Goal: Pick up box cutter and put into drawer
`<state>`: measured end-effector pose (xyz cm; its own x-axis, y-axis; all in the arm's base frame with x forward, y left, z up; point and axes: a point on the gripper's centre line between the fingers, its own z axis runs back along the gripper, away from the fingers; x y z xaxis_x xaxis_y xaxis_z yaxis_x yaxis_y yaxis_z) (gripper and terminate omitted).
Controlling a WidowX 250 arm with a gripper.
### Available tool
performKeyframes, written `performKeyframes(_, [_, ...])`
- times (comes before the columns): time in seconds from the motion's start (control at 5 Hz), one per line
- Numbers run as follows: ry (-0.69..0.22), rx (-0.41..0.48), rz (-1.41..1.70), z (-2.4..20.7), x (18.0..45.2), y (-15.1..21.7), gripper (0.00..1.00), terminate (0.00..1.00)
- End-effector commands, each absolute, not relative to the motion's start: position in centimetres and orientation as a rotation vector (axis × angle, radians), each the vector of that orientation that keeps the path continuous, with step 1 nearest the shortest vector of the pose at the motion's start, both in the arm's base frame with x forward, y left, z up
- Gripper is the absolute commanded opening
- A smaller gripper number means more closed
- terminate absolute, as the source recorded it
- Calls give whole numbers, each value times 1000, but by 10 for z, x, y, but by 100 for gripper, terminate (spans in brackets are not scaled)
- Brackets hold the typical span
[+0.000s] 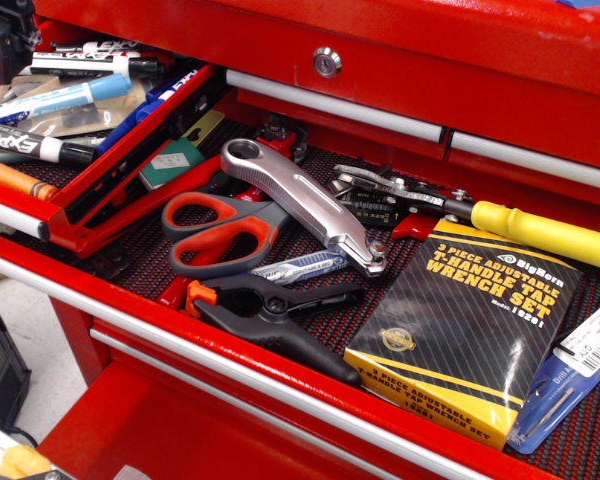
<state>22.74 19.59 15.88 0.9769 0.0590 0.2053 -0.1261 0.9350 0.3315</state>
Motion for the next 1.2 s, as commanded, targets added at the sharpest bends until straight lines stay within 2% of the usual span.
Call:
performKeyframes(0.0, [-194, 350, 95, 159, 227, 196, 100, 0])
performKeyframes(0.2, [-128, 336, 342, 166, 239, 146, 100, 0])
performKeyframes(0.4, [-102, 289, 596, 166, 252, 101, 100, 0])
performKeyframes(0.6, [-164, 289, 858, 150, 272, 55, 100, 0])
performKeyframes(0.8, [-222, 254, 1121, 130, 295, 27, 100, 0])
performKeyframes(1.0, [-239, 193, 1171, 116, 304, 10, 100, 0])
